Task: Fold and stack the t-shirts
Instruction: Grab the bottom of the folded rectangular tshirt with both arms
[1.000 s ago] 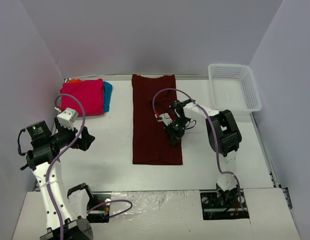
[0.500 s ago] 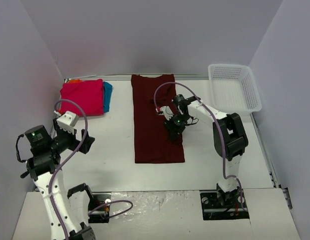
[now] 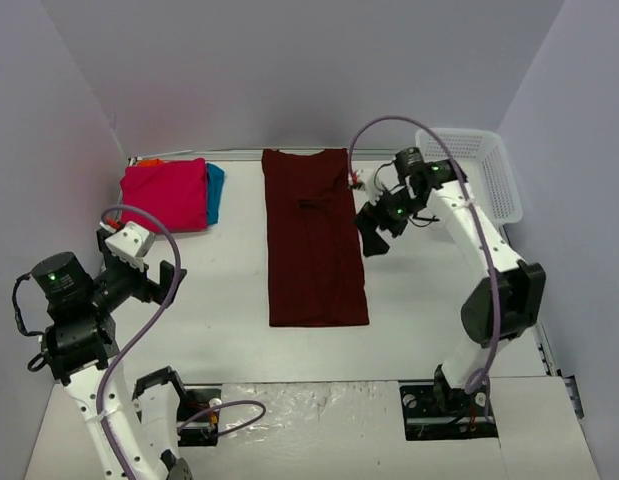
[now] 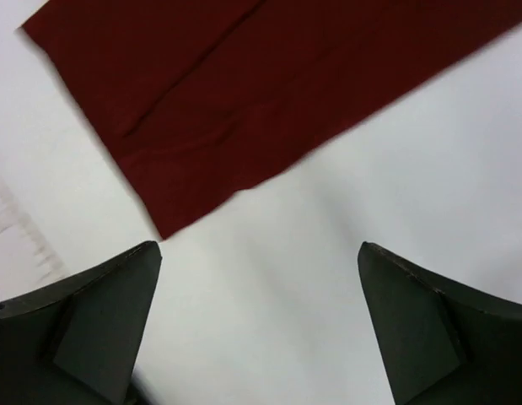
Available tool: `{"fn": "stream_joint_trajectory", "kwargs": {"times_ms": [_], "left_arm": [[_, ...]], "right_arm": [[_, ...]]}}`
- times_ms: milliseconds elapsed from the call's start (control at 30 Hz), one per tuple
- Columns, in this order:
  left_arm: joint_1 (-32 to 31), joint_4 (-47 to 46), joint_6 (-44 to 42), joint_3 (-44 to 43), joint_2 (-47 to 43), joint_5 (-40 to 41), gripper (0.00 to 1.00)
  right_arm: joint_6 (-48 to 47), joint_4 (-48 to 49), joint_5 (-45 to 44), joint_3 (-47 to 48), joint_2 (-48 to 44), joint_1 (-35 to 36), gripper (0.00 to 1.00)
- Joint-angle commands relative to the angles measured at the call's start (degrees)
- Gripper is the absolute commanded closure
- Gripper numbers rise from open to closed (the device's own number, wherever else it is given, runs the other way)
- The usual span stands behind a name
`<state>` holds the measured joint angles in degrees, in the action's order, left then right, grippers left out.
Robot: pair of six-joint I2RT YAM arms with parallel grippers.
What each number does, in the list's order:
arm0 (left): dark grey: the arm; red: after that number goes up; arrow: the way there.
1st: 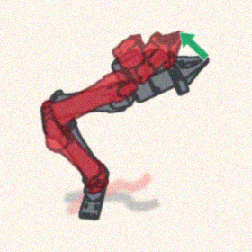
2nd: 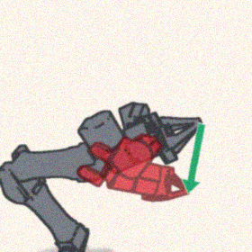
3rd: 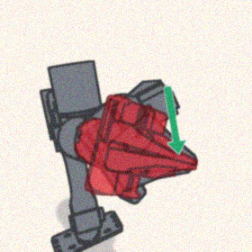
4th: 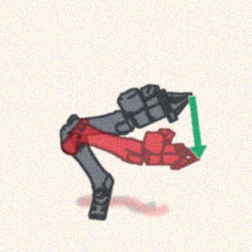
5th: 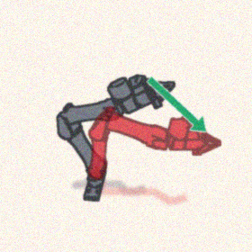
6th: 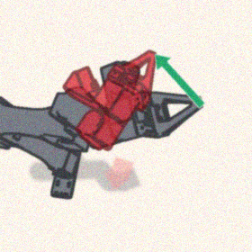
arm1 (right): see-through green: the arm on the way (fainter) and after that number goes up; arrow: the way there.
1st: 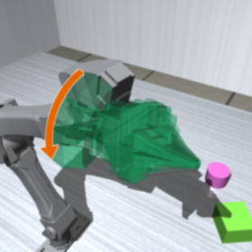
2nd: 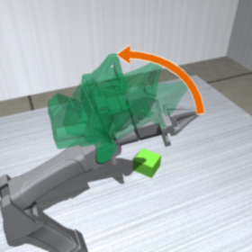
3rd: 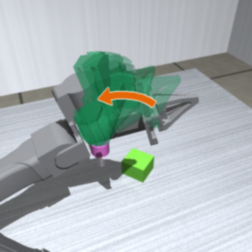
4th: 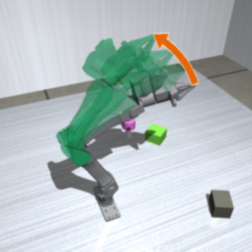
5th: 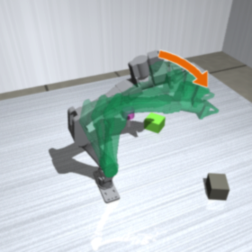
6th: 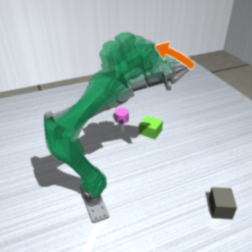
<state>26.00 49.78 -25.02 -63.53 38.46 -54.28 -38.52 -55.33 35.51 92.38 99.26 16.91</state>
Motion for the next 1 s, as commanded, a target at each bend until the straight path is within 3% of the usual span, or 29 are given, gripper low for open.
{"fn": "stream_joint_trajectory", "kwargs": {"times_ms": [0,100,233,333,367,467,567,600,833,867,967], "left_arm": [[0.3,-1.7,0.8,-4.5,2.4,-4.0,0.06],[-0.1,-1.4,2.2,-7.7,5.9,-6.3,0.06],[-3.2,-2.7,5.3,-9.5,8.7,-9.4,0.06],[-9.5,-4.9,6.6,-8.5,10.2,-3.9,0.06],[-16.3,-4.9,6.1,-7.8,11.5,2.1,0.06],[-25.4,-5.1,3.9,-6.0,14.4,10.6,0.06],[-29.7,-3.6,0.0,-3.9,17.5,13.1,0.06],[-35.3,-3.2,-1.0,-2.7,18.0,17.8,0.06],[-54.7,-1.8,-10.6,1.4,23.7,34.4,0.02],[-57.0,-2.5,-12.5,4.1,23.7,36.4,0.08],[-63.4,-7.2,-15.8,10.8,23.3,41.9,0.10]], "right_arm": [[2.2,8.2,-9.3,5.0,-15.8,-0.2,0.00],[5.3,22.6,-13.1,-2.5,-25.0,0.1,0.00],[15.8,34.8,-6.2,-17.2,-32.2,0.1,0.00],[14.8,31.1,-4.4,-18.1,-28.0,3.8,0.02],[13.8,29.2,-5.4,-17.8,-26.7,5.0,0.04],[10.9,25.3,-8.0,-19.2,-24.4,7.3,0.06],[8.6,23.9,-9.3,-23.2,-25.6,8.7,0.06],[8.1,22.8,-11.1,-24.1,-26.2,9.4,0.06],[5.2,21.6,-20.7,-30.5,-30.7,10.3,0.08],[4.7,21.7,-22.5,-30.8,-30.9,10.2,0.09],[3.5,21.9,-28.3,-32.1,-30.8,8.5,0.09]]}}
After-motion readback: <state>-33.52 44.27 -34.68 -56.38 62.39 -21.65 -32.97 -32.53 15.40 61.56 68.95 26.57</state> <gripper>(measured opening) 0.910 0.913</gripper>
